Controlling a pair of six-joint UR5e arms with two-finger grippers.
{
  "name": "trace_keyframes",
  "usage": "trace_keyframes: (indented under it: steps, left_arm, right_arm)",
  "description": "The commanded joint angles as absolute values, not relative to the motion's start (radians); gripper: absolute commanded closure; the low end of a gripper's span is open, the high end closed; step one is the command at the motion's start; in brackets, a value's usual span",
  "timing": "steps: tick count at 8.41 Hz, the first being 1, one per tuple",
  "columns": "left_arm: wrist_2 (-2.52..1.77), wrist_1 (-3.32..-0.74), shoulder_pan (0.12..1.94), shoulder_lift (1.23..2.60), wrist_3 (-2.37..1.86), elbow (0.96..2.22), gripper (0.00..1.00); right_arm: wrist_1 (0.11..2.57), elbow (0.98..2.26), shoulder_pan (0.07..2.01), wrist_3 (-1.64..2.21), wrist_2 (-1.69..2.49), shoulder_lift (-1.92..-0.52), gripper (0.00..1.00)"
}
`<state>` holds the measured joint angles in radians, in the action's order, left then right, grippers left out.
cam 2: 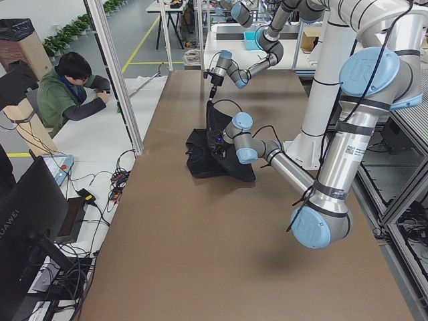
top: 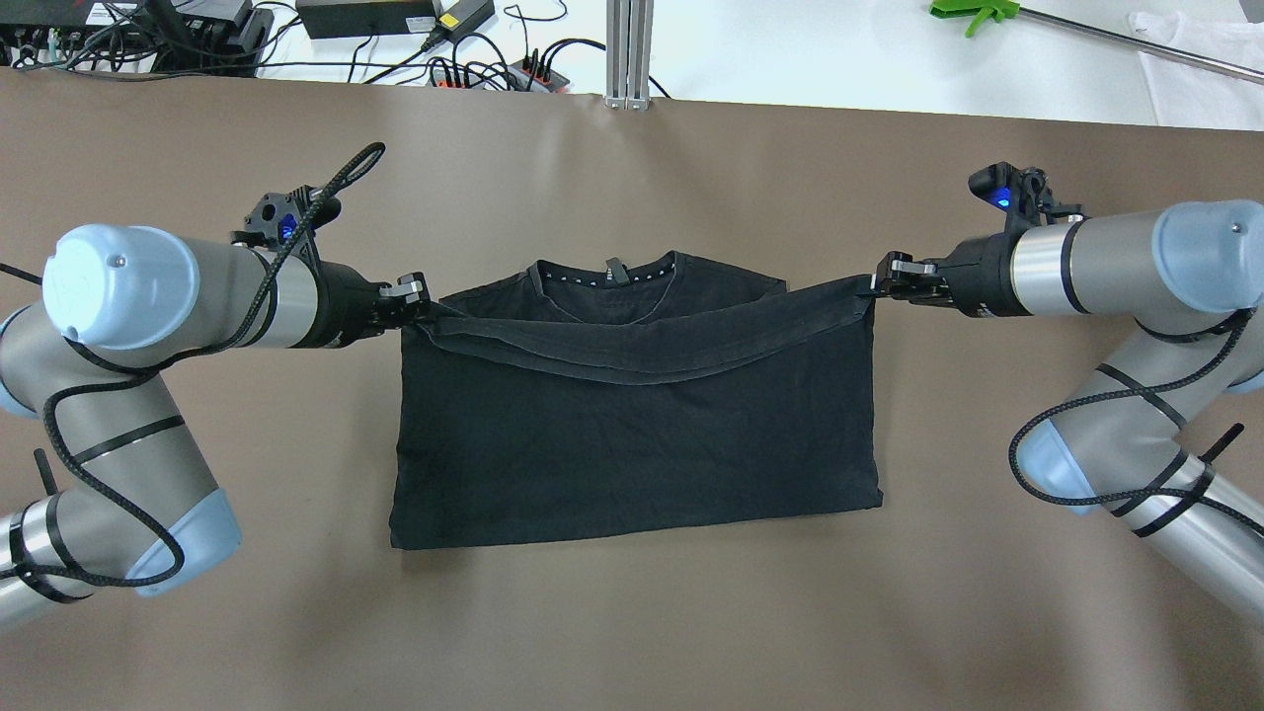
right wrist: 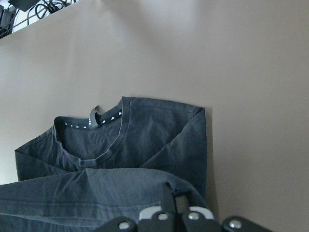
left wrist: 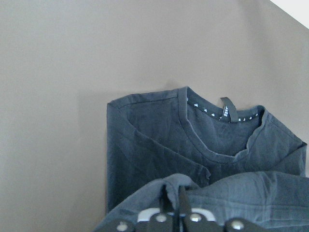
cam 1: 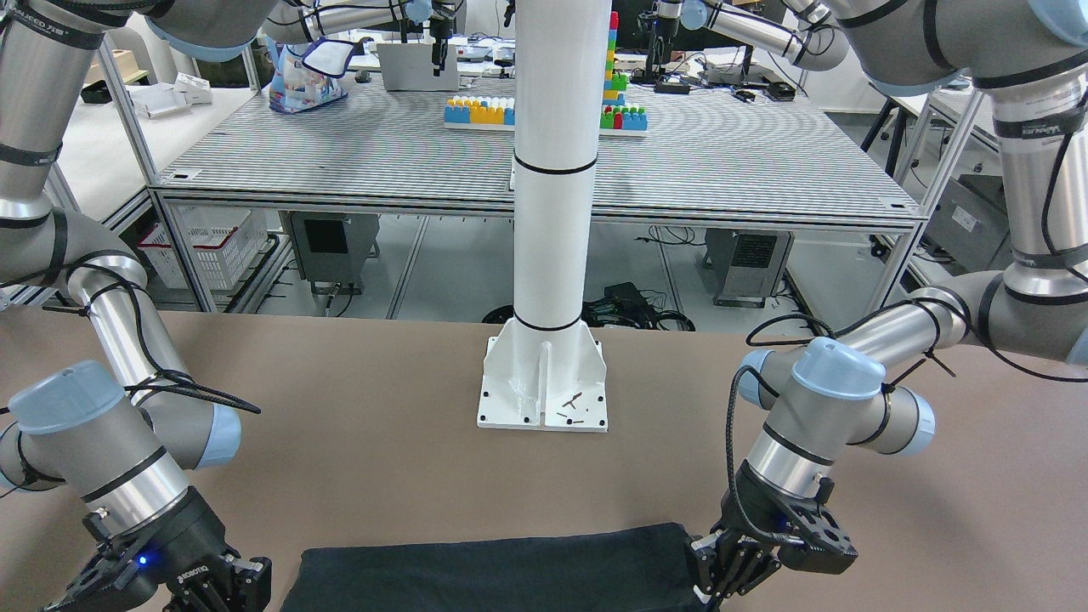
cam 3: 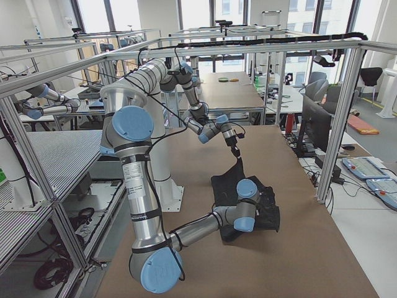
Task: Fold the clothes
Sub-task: 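Hold the folded hem with both grippers near the collar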
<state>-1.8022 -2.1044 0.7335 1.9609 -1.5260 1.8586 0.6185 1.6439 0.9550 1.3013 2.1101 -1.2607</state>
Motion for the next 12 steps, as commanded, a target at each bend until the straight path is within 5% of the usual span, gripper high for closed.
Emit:
trace_keyframes:
  steps: [1,6,12]
  left_arm:
    - [-1.805,-2.103,0.791,1.979,-1.496,1.790,1.00]
    - [-1.804,-2.106,0.815,2.016,-1.437,1.665,1.00]
    - [-1.818,-2.103,0.824,2.042,-1.442,1.719,1.00]
  right_arm:
    - [0.618,1.564,0.951,1.301,2.013,-1.217,1.00]
    - [0.618,1.499,0.948,1.286,1.985,-1.209,1.00]
    - [0.621,1.526,0.948,1.308,1.980,-1.194,1.00]
